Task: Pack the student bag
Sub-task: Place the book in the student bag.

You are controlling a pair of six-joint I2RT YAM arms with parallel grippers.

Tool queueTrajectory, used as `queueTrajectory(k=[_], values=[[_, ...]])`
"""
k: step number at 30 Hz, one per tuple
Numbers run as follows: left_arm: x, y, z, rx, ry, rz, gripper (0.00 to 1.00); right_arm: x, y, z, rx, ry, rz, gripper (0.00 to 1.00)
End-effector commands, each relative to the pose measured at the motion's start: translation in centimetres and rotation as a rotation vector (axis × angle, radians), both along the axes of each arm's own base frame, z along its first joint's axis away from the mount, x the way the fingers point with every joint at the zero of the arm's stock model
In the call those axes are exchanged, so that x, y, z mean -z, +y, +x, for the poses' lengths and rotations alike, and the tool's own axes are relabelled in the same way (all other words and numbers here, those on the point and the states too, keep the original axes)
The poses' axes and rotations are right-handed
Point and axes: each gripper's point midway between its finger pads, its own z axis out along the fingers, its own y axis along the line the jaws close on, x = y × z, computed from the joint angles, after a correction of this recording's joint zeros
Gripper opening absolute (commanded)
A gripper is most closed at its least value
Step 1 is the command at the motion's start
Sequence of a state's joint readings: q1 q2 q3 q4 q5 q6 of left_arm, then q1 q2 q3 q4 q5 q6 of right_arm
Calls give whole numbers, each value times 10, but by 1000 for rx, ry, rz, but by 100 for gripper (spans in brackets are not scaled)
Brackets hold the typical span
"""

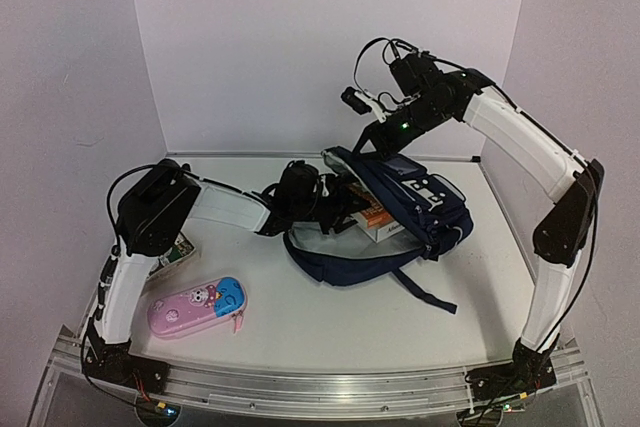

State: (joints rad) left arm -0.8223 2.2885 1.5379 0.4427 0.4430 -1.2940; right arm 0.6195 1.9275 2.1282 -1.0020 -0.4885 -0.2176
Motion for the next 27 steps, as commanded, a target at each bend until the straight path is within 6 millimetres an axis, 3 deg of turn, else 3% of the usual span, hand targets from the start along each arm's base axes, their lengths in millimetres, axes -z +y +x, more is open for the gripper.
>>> queueTrajectory(k=[1,10,21,27], values=[[-57,7,-1,-24,-91,-64,48,-40,12,2,-35,-104,94,0],[-50,12,-16,-22,-71,-57,62,-38,13,0,-45,-91,97,0],[-40,29,-31,-58,-74,3,47,-34,13,-4,-57,-78,96,0],[-31,10,-25,-21,-61,-25,37,-35,15,-7,-67,-64,109,0]])
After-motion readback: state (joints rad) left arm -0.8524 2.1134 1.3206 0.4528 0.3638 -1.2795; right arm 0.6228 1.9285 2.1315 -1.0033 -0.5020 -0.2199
